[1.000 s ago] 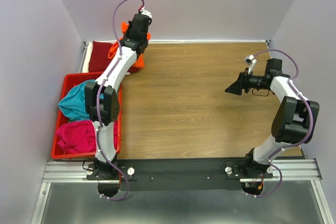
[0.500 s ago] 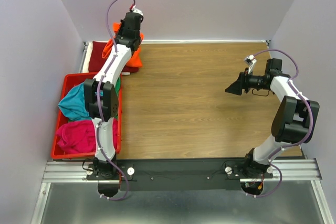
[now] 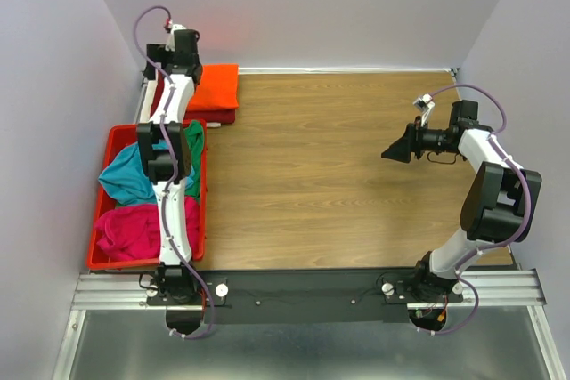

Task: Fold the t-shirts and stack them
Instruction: Neatly place the folded tshirt to the corner

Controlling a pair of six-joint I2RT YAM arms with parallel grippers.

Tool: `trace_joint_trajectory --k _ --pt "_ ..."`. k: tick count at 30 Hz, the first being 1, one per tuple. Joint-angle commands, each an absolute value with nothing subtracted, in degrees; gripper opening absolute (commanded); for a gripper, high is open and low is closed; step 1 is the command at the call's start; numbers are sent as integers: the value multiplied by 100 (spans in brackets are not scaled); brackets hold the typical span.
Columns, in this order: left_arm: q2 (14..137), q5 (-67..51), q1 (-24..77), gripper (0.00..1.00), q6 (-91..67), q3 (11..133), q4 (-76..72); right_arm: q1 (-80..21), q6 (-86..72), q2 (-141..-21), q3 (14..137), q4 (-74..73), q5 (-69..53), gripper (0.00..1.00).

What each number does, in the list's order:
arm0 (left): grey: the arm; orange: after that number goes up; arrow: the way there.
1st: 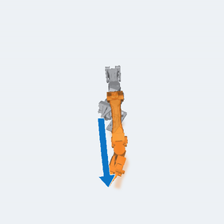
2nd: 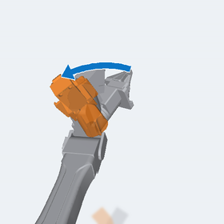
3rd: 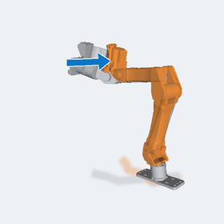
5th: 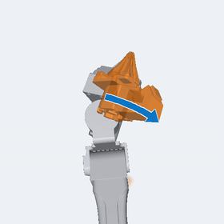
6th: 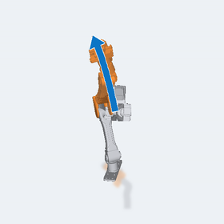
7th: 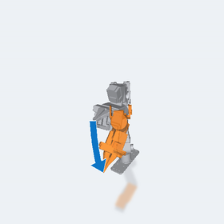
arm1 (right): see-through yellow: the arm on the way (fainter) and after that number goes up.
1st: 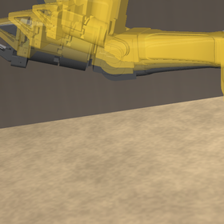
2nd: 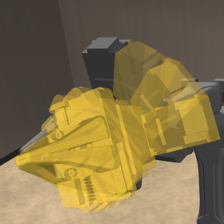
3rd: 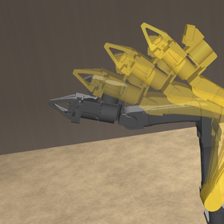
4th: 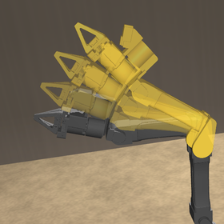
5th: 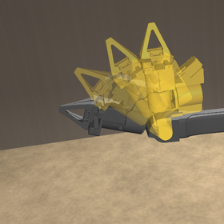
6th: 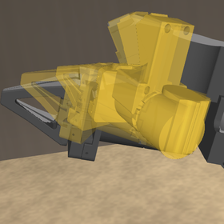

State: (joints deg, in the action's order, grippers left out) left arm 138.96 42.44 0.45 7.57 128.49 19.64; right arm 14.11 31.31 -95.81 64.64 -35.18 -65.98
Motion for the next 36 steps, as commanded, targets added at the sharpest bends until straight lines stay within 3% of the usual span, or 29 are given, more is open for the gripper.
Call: trace_joint_trajectory --k 1,5,9,15,19,20,24,28,36 --pt "12922 4518 97 98 71 13219 1740 1468 3313 -9685 6644 -3744 -6847 76" --pt "11956 3790 88 98 -263 12938 1942 1468 3427 -9650 6688 -3849 -6742 76" --pt "11094 1981 79 97 -194 11879 1864 1468 3515 -9571 6671 -3858 -6583 76" --pt "10029 -611 -95 87 -456 10252 1486 1468 3568 -9606 6662 -3885 -6521 76" --pt "10054 -2528 -474 67 -1071 9721 924 1468 3577 -9650 6662 -3894 -6504 75" --pt "10307 -3219 -579 57 -1438 9738 705 1468 3595 -9659 6662 -3902 -6495 75" --pt "11257 -4645 -844 41 -2203 9922 176 1468 3621 -9668 6662 -3920 -6443 75" --pt "12310 -5019 -853 31 -2478 10581 281 1468 3665 -9756 6662 -3937 -6460 75" --pt "13323 -3782 -879 26 -1908 11144 1748 1468 3709 -9861 6697 -4008 -6451 74"
